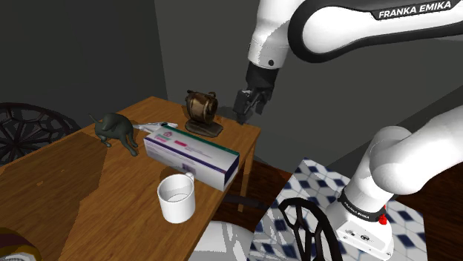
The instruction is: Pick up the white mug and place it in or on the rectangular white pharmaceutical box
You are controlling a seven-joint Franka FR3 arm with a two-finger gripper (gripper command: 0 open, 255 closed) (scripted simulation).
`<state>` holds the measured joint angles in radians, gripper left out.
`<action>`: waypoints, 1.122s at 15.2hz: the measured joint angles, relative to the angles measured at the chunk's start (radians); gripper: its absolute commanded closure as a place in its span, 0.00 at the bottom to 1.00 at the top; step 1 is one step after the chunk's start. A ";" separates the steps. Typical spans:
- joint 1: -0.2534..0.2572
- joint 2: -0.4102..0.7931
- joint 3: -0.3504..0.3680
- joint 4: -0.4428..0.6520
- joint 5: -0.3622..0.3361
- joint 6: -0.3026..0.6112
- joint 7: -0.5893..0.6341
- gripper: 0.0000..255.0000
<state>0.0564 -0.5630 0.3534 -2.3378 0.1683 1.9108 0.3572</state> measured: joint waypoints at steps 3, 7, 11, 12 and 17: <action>0.001 0.091 0.065 0.048 -0.010 0.048 0.058 0.00; 0.004 0.208 0.158 0.086 -0.038 0.126 0.150 0.00; 0.000 0.347 0.245 0.155 -0.107 0.183 0.254 0.00; 0.000 0.380 0.264 0.168 -0.128 0.198 0.282 0.00; 0.020 0.583 0.340 0.276 -0.282 0.242 0.437 0.00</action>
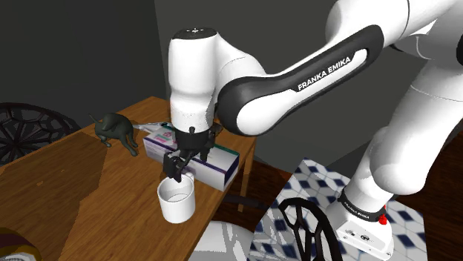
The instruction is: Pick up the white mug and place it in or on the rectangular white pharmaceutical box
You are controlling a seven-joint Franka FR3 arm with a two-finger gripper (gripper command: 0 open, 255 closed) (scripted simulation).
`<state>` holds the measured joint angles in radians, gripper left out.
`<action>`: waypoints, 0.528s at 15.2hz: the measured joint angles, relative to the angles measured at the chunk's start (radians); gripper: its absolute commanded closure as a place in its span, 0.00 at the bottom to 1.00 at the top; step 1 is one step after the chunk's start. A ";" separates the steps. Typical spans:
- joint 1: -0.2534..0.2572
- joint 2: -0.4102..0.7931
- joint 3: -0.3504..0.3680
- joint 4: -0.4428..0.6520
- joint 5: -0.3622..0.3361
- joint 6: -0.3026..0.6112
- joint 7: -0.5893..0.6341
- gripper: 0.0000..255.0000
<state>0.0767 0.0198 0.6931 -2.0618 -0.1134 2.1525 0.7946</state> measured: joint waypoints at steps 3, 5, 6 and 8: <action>0.047 0.147 0.015 0.098 -0.122 -0.002 0.105 0.00; 0.088 0.234 0.009 0.160 -0.191 -0.007 0.159 0.00; 0.112 0.273 0.005 0.192 -0.220 -0.013 0.182 0.00; 0.143 0.324 -0.004 0.233 -0.257 -0.019 0.211 0.00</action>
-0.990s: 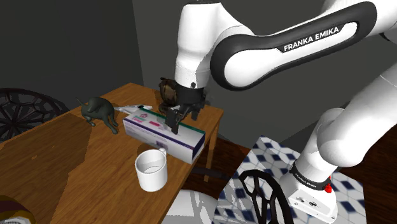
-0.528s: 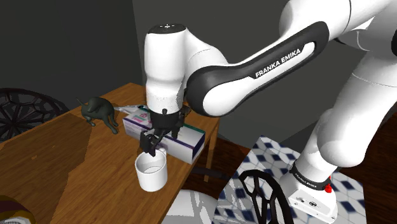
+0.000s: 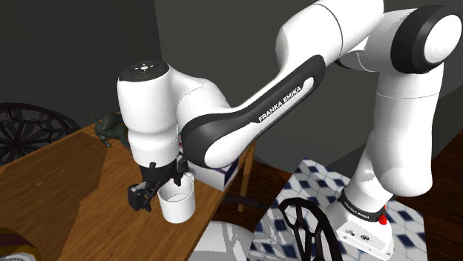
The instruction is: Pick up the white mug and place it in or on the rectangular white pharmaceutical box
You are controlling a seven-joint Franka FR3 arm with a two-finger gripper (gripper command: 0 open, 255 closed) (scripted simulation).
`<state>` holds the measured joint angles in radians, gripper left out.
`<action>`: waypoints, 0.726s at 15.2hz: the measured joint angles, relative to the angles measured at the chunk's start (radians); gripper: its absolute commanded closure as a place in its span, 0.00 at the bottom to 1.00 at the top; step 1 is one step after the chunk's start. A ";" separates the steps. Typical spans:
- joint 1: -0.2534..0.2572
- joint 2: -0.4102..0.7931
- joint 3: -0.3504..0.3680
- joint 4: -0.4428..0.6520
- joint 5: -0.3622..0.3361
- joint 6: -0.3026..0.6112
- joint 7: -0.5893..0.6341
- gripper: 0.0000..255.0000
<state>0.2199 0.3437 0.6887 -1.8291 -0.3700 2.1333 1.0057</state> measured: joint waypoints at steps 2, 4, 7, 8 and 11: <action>0.010 0.022 -0.007 0.001 -0.018 0.015 0.013 0.00; 0.016 0.040 -0.016 -0.004 -0.034 0.033 0.023 0.00; 0.025 0.068 -0.029 -0.012 -0.057 0.062 0.037 0.00; 0.026 0.070 -0.030 -0.012 -0.059 0.065 0.038 0.00; 0.026 0.072 -0.031 -0.013 -0.061 0.068 0.040 0.00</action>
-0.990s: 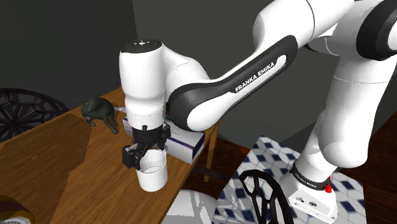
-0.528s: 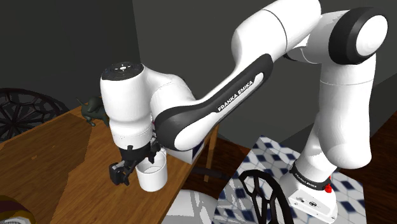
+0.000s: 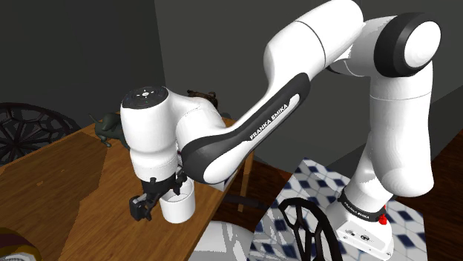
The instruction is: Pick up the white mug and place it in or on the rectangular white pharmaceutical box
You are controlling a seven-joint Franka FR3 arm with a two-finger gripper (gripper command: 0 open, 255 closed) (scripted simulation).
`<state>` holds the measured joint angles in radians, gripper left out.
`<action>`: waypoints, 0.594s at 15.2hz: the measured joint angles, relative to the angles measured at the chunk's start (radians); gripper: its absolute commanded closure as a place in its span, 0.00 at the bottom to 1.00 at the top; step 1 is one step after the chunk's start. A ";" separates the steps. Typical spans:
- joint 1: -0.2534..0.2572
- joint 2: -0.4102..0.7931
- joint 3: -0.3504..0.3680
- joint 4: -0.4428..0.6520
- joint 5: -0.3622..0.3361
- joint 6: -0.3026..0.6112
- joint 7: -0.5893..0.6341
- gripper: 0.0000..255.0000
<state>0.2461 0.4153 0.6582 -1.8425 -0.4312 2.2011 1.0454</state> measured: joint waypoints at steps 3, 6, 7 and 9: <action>0.000 0.000 0.000 0.000 0.000 0.000 0.000 1.00; 0.000 0.000 0.000 0.000 0.000 0.000 0.000 1.00; 0.000 0.000 0.000 0.000 0.000 0.000 0.000 1.00; 0.000 0.000 0.000 0.000 0.000 0.000 0.000 1.00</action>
<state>0.2464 0.4156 0.6582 -1.8425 -0.4313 2.2013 1.0457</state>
